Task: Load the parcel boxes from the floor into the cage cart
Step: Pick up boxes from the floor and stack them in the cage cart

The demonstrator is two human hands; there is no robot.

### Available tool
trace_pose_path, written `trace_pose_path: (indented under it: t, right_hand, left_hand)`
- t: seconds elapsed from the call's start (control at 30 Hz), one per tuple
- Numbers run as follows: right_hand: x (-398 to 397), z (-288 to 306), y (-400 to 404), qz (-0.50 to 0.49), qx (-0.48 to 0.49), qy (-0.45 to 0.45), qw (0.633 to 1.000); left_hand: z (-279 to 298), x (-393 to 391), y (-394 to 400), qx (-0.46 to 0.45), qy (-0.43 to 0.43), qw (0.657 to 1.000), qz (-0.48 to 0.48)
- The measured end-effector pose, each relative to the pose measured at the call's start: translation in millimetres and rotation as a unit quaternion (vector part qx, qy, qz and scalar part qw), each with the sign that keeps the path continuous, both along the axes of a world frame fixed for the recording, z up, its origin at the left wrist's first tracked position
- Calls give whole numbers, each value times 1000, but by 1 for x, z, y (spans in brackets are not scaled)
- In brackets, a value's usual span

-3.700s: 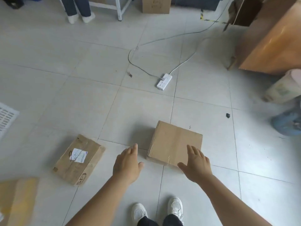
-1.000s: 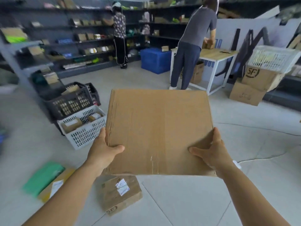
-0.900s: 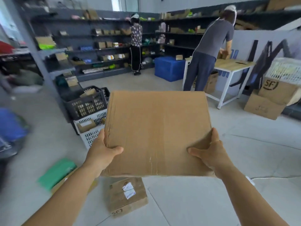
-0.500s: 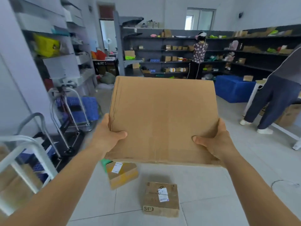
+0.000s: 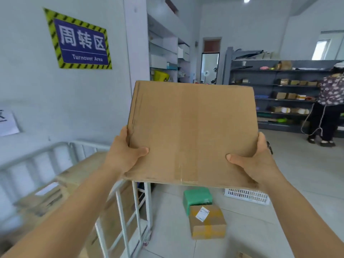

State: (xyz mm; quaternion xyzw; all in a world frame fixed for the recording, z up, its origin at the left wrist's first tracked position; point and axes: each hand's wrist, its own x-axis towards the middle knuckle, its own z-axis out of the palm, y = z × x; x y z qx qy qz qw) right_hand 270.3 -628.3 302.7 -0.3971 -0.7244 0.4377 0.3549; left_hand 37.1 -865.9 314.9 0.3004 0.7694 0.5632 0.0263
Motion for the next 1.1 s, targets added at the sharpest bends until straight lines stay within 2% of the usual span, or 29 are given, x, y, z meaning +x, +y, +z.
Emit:
trace_pose_path:
  t: [0.37,0.57,0.83,1.1]
  right_hand:
    - [-184,19,-133,160,27,39,986]
    - [-274,17,-208,267,13,36,963]
    - [-385,3,-300,407,-6,21,913]
    - [-493,-17,-379,498,-19,-9,867]
  left_hand:
    - [11,-98,-194,61,-5,989,131]
    - [9,-124,-291,70,-3,972,225]
    - [-11,-146,-394,16,3,920,391]
    - [-28,-181,-461,-3,-22,865,501]
